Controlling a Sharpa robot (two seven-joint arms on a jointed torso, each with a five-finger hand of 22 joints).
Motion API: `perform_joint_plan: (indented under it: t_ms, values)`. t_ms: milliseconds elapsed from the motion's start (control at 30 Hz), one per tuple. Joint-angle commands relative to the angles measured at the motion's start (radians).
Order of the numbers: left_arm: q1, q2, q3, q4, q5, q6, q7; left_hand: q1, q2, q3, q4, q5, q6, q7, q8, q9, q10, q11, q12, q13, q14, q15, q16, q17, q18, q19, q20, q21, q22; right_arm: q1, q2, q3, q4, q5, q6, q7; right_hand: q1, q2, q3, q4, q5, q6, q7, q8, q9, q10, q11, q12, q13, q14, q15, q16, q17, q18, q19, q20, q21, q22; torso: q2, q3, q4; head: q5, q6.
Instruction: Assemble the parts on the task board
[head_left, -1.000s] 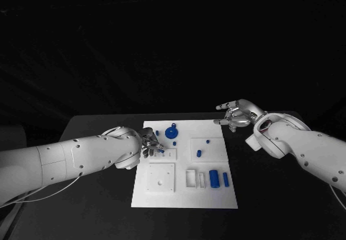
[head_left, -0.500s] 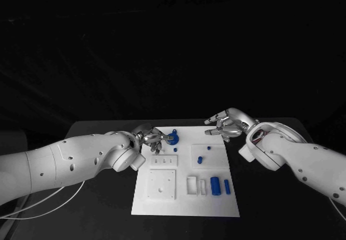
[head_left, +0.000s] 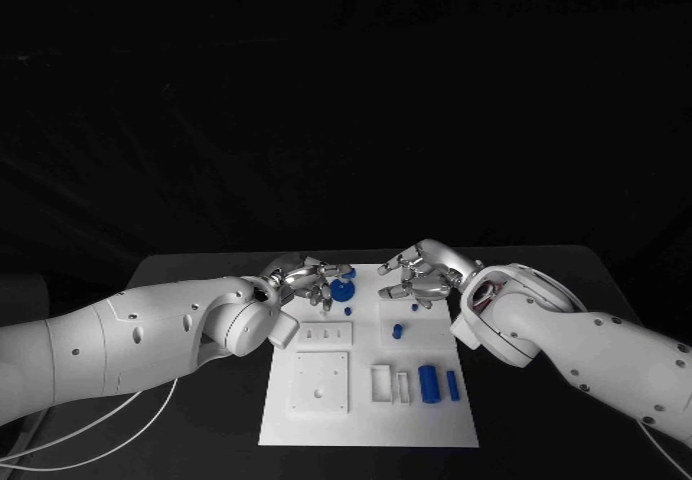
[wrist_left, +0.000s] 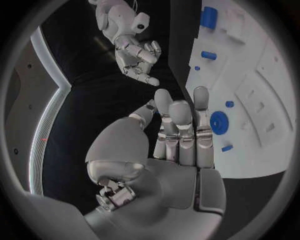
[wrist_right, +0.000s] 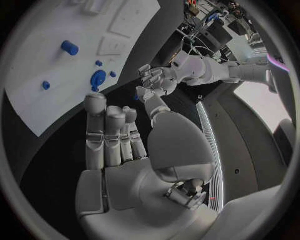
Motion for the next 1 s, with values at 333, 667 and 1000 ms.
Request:
perform_joint_plan:
  t_ms: [333,667,1000]
  values:
    - [0.001,0.006,-0.003,0.009,0.035,0.055,0.059,0.017,0.02,0.005,-0.019,0.035,0.123,-0.093,0.004,0.041,0.027,-0.013,0.018,0.013,-0.001,-0.001,0.011,0.01,-0.012,0.01,-0.01,-0.007,0.016,-0.001,0.029,-0.013,0.022,-0.044,-0.113,-0.041,-0.004,-0.006,-0.01,0.008,-0.043,0.003,0.002,0.002,0.001,0.014,0.001,0.0,0.002,0.013,-0.001,-0.004,0.0,0.012,-0.001,-0.002,0.01,0.059,0.001,0.0008,0.0007,-0.001,0.0]
    - [0.001,0.008,-0.004,0.015,-0.021,0.085,0.059,0.018,0.018,0.006,-0.024,0.038,0.123,-0.093,0.003,0.05,0.027,-0.013,0.022,0.014,-0.001,-0.001,0.014,0.012,-0.011,0.011,-0.01,-0.009,0.022,-0.001,0.038,-0.014,0.029,-0.06,-0.144,-0.043,0.006,-0.009,-0.012,0.028,-0.072,-0.003,0.003,0.002,0.001,0.014,0.002,-0.003,0.001,0.014,0.0,-0.006,0.0,0.013,0.0,-0.001,0.007,0.059,0.001,0.0008,0.0001,-0.001,-0.003]
    - [0.001,0.009,-0.004,0.017,-0.042,0.107,0.057,0.018,0.017,0.006,-0.025,0.038,0.123,-0.093,0.003,0.05,0.027,-0.013,0.022,0.014,-0.001,-0.001,0.015,0.012,-0.01,0.011,-0.009,-0.009,0.023,-0.001,0.047,-0.014,0.025,-0.065,-0.143,-0.044,0.014,-0.008,0.001,0.037,-0.104,0.002,0.002,0.002,0.001,0.016,0.001,-0.002,0.002,0.016,-0.001,-0.006,0.001,0.012,0.002,-0.002,0.01,0.06,0.001,0.0007,-0.0003,-0.003,-0.005]
